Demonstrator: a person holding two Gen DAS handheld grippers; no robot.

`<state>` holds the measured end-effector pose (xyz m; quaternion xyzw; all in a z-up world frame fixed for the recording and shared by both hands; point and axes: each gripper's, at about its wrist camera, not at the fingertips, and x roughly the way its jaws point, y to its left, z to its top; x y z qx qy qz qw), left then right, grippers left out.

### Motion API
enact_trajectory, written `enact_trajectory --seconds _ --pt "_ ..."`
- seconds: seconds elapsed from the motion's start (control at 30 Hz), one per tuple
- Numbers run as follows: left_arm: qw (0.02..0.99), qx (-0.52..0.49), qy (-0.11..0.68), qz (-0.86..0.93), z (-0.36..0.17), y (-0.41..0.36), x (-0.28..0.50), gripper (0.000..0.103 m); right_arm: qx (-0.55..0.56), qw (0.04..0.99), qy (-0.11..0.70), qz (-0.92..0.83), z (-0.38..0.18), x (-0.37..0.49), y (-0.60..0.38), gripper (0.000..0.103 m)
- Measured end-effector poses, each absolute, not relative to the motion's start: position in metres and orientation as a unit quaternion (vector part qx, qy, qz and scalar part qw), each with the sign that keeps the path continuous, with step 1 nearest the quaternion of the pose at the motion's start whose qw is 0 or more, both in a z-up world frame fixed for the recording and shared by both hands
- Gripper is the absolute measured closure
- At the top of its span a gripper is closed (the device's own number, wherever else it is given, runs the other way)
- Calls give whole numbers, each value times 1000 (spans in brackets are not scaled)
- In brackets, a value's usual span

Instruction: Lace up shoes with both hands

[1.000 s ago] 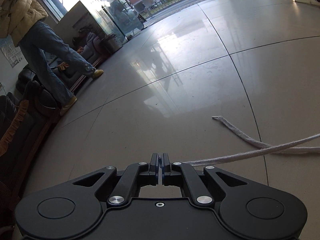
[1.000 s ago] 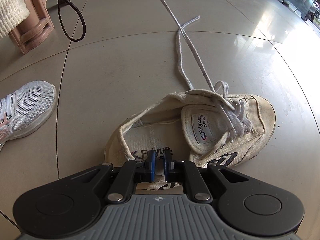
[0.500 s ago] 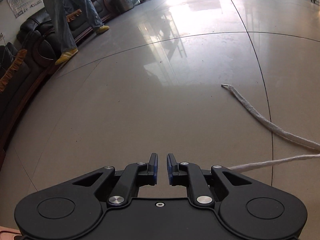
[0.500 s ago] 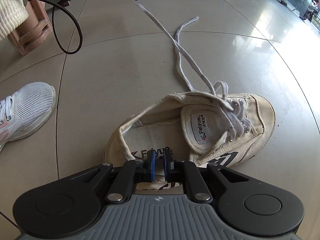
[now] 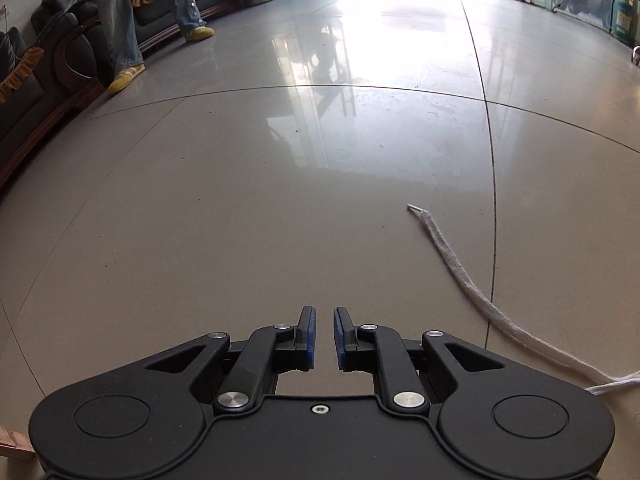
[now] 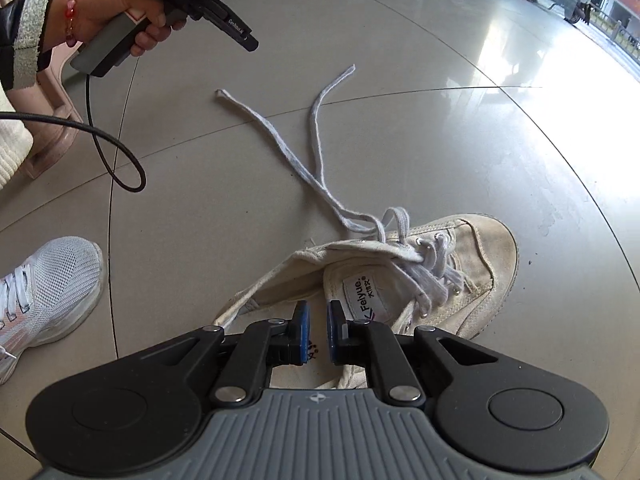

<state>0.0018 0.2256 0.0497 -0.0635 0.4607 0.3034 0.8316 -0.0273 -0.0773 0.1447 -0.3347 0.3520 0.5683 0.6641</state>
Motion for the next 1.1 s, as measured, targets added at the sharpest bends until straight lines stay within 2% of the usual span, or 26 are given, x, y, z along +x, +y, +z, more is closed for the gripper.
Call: enact_trajectory --seconds 0.3,0.37,0.47,0.53,0.67,0.9,1.1 --pt "852 -85 454 246 43 211 29 91 -346 667 371 545 121 -18 -61 92" --pt "853 -90 454 243 42 207 33 82 -343 667 373 546 120 -17 -60 92" --pt "852 -118 454 234 41 219 44 79 -338 668 376 546 120 -15 -60 92" --pt "846 -152 456 232 38 231 51 74 -339 668 375 546 121 -15 -59 92" --pt "820 -211 469 252 23 254 67 74 -337 668 377 546 121 -15 -60 92" --pt "806 -192 485 279 4 263 77 75 -335 669 377 546 124 -14 -62 92" --pt "808 -158 494 279 9 264 82 76 -334 669 376 547 121 -13 -65 92"
